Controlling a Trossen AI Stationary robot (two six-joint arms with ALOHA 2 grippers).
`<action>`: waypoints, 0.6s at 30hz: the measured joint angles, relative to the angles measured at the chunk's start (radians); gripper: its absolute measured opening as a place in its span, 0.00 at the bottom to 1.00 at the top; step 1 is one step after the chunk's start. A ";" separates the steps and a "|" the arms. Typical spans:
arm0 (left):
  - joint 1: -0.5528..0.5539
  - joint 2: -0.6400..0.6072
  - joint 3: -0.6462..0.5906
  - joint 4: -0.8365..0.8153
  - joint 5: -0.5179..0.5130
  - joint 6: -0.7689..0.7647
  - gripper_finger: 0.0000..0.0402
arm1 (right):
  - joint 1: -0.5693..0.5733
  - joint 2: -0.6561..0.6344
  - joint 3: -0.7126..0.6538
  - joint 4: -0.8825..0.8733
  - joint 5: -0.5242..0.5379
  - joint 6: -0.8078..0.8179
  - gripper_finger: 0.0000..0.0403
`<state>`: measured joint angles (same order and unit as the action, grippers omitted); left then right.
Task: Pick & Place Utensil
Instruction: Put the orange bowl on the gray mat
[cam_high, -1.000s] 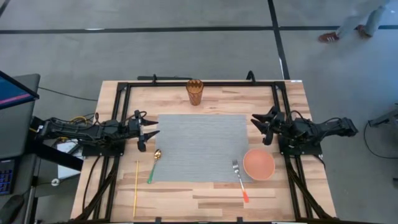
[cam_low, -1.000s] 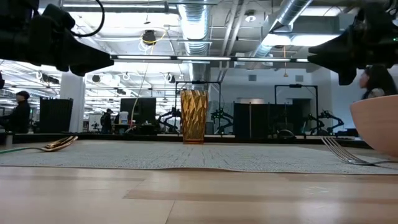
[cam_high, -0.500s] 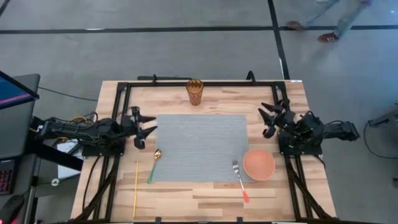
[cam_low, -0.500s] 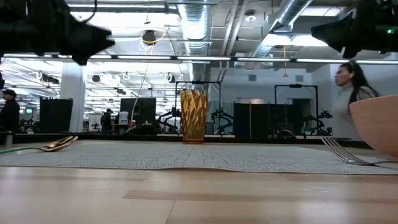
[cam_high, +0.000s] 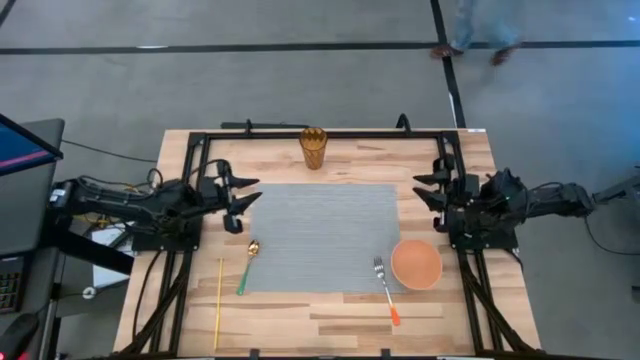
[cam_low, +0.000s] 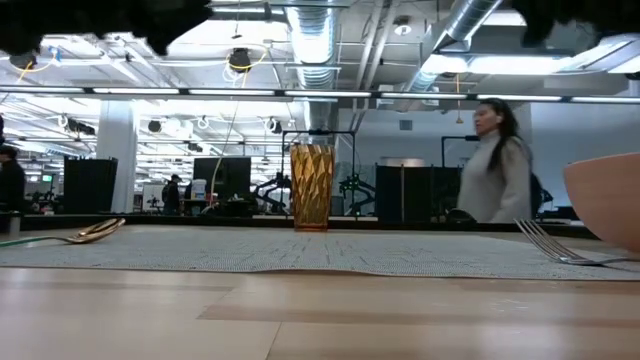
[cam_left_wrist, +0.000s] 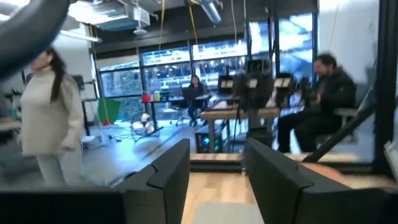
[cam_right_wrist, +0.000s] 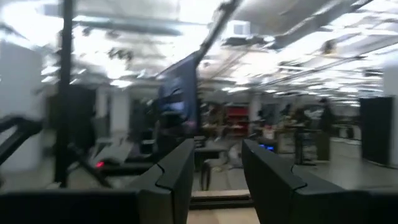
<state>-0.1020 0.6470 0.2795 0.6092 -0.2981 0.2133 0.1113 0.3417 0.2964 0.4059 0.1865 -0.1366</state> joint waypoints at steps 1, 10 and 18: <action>0.000 0.023 0.022 -0.002 -0.003 0.035 0.37 | 0.011 0.042 0.058 -0.052 -0.010 -0.001 0.32; 0.000 0.075 0.077 -0.034 -0.031 0.062 0.36 | 0.084 0.402 0.599 -0.942 0.151 0.322 0.33; 0.000 0.075 0.077 -0.052 -0.031 0.059 0.36 | 0.123 0.653 0.744 -1.518 0.010 0.711 0.44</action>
<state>-0.1020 0.7223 0.3569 0.5575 -0.3290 0.2726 0.2342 0.9950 1.0406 -1.1121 0.1962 0.5743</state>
